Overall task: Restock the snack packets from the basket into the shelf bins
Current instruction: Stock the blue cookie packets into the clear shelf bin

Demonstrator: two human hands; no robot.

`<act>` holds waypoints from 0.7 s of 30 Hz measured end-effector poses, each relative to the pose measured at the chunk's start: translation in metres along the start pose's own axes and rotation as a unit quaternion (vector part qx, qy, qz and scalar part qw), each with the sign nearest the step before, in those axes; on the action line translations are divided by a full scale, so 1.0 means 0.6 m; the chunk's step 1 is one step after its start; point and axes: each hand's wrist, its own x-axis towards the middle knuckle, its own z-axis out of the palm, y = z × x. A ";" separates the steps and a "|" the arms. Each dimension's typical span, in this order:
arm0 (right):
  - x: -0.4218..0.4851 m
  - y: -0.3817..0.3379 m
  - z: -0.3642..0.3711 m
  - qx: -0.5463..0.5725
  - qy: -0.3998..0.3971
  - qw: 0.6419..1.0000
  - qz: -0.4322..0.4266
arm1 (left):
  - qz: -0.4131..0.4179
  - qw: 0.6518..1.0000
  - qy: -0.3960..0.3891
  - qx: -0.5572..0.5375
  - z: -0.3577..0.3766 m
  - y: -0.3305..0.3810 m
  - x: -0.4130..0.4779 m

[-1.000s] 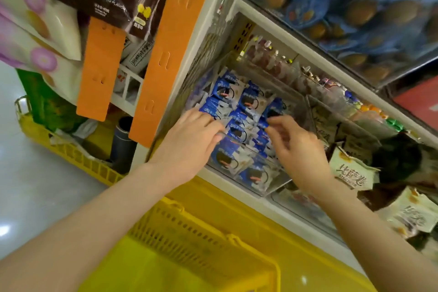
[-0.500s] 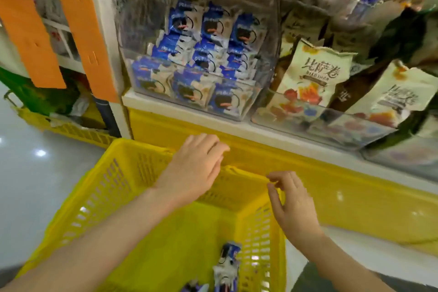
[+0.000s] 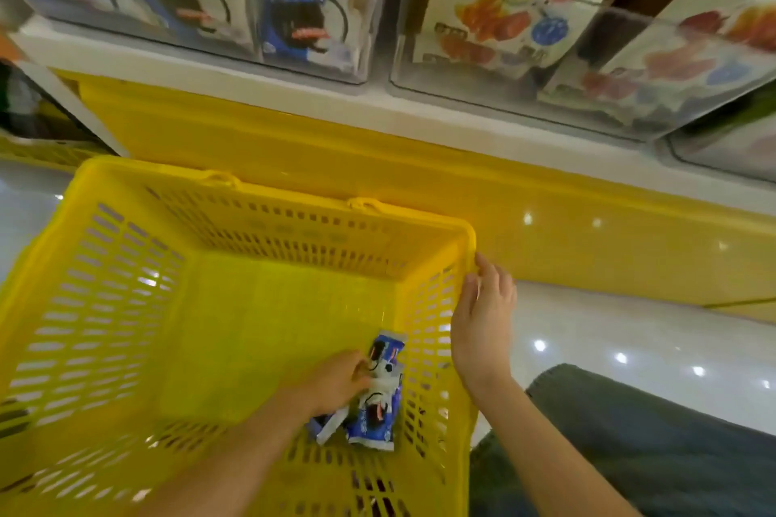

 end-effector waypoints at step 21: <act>-0.056 -0.045 -0.039 0.057 -0.137 0.989 -0.013 | 0.174 0.865 0.297 -0.366 -0.086 0.130 -0.109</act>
